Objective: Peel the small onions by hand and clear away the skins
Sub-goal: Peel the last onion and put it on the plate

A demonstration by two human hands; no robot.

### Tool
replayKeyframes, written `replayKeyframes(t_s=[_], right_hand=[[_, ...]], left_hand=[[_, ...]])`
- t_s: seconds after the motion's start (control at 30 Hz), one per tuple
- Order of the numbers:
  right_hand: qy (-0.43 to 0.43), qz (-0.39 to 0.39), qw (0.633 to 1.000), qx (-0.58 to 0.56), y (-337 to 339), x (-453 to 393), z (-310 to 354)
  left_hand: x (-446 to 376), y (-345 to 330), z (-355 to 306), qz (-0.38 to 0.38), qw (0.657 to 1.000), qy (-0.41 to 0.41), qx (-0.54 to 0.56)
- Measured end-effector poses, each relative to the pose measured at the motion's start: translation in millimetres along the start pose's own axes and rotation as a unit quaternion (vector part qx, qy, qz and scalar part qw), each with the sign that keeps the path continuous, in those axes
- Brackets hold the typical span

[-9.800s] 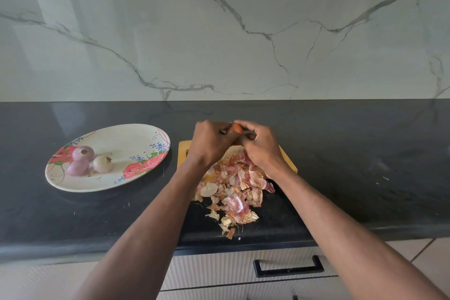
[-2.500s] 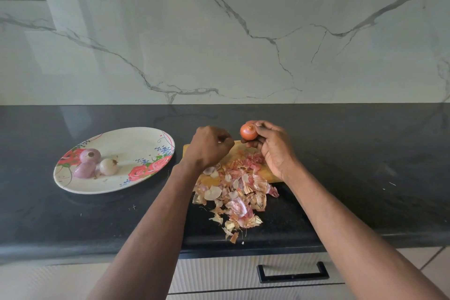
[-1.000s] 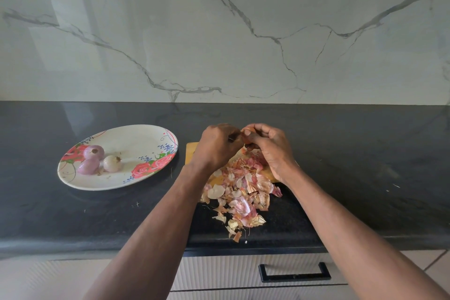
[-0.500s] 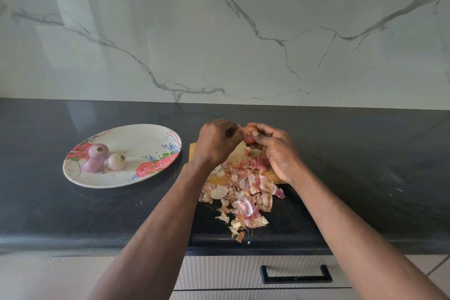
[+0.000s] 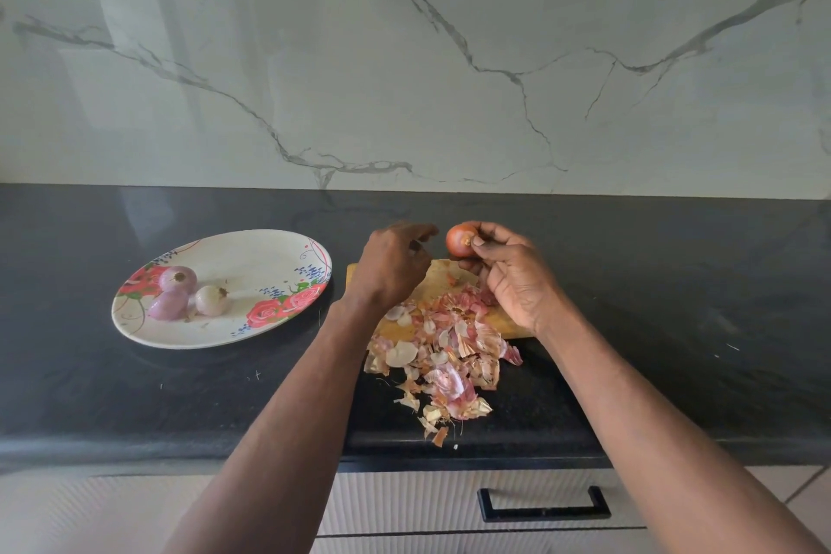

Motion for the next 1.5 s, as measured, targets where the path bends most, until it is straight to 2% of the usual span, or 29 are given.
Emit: replayKeyframes(t_s=[0.23, 0.37, 0.63, 0.9, 1.13, 1.27, 1.5], right_hand=[[0.008, -0.026, 1.000, -0.010, 3, -2, 0], [0.016, -0.040, 0.999, -0.017, 5, -2, 1], [0.048, -0.049, 0.997, 0.032, 6, -1, 1], [0.082, -0.073, 0.987, 0.118, 8, -2, -2], [0.091, -0.076, 0.982, 0.145, 8, 3, -4], [0.085, -0.078, 0.987, 0.108, 9, 0, -2], [0.100, -0.072, 0.984, 0.127, 8, 2, 1]], left_hand=[[1, 6, -10, 0.003, 0.993, 0.027, 0.117], [3, 6, -17, -0.001, 0.993, -0.002, 0.120], [3, 2, -11, -0.003, 0.993, -0.005, 0.121], [5, -1, -10, -0.003, 0.994, 0.012, 0.108], [7, -4, -5, -0.024, 0.995, 0.035, 0.087], [5, -5, -5, -0.002, 0.993, 0.052, 0.107], [4, -4, -3, 0.009, 0.979, 0.095, 0.181]])
Point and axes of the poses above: each hand's wrist, its own x-axis away from the middle knuckle, its own y-axis out of the back of the hand, z = x × y, the point moved 6 cm from there along -x, towards the middle knuckle, and after that the axes turned 9 degrees about -z, right-handed, at the moved point
